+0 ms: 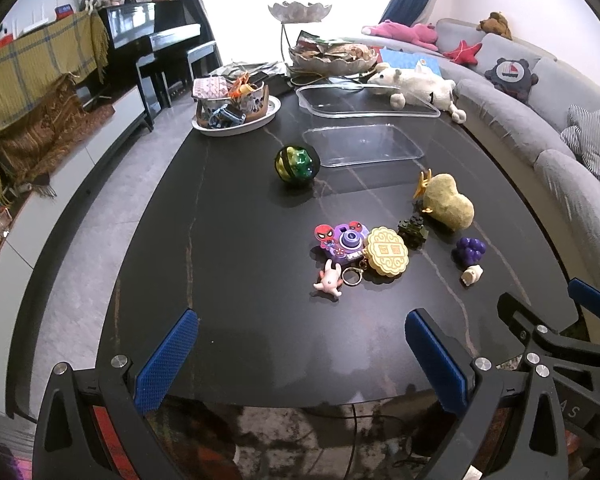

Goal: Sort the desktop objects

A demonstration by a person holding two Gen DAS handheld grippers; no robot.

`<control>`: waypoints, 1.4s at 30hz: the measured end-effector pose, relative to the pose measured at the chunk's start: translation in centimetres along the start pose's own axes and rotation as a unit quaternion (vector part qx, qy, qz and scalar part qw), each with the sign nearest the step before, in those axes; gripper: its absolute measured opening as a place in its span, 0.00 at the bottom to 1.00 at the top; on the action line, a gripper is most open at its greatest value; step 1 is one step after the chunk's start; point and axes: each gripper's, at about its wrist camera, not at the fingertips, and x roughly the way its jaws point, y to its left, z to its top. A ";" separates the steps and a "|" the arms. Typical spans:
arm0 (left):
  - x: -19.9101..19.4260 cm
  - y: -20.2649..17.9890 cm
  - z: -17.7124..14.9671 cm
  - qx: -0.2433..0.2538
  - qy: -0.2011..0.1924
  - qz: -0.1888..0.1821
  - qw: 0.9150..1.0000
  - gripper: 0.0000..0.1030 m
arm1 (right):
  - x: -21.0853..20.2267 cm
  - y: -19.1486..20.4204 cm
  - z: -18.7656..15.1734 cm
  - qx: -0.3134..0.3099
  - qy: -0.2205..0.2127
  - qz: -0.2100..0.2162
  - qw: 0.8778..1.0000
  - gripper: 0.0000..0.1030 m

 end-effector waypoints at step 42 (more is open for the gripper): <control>0.1 0.2 0.2 -0.003 0.009 0.001 1.000 0.99 | -0.3 0.3 0.0 -0.005 0.000 -0.007 1.000 0.91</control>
